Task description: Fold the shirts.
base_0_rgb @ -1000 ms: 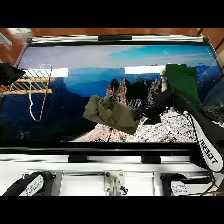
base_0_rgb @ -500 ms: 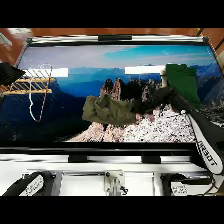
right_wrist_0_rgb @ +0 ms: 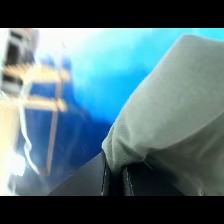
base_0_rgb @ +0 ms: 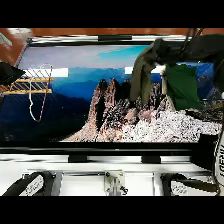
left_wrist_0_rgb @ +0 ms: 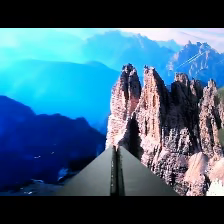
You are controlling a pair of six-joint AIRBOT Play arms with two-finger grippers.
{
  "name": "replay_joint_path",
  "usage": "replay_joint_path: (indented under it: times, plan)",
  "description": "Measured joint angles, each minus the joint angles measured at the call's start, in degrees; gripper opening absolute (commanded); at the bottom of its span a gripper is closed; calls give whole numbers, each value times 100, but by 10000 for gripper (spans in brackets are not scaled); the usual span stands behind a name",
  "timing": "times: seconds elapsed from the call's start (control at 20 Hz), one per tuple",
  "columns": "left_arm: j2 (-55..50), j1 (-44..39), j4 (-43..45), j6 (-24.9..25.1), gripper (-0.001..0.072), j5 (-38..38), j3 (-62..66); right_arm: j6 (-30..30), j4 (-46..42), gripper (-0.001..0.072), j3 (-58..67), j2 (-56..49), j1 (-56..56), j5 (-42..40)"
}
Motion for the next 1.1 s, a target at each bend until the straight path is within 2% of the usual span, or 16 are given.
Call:
replay_joint_path:
  times: [0.15,0.3,0.6,0.8,0.95,1.1]
  plan:
    - [0,0,-2,-2,33,-2,0,0,7,58,229,-33,-232,520]
    - [0,0,0,-2,33,-4,0,-39,13,58,308,-195,-404,1499]
    - [0,0,0,-4,34,-160,2,-94,24,58,402,-793,-507,4597]
    - [0,-92,0,0,33,-400,-2,-120,-553,59,737,-1399,-603,6395]
    - [0,-256,0,28,33,-492,-4,-120,-916,59,879,-1764,-761,6596]
    - [0,-417,-2,48,33,-535,-4,-127,-1270,59,938,-1917,-1016,5648]
